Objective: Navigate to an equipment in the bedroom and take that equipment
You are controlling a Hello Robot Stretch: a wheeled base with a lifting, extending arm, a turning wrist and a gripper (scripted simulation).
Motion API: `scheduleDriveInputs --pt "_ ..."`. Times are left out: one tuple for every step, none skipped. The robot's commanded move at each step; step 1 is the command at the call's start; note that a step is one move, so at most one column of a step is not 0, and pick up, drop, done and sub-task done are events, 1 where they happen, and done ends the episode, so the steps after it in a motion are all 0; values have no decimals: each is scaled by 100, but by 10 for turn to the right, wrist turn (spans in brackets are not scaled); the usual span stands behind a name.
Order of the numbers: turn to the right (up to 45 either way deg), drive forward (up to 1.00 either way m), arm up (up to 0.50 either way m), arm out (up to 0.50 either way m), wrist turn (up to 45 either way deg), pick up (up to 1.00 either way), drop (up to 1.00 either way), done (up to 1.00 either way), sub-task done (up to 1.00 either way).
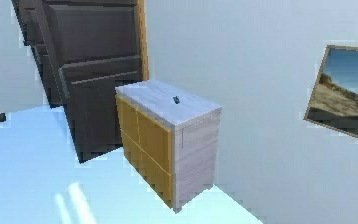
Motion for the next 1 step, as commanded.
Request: scheduleDriveInputs --pt "0 0 0 0 0 0 0 100 0"
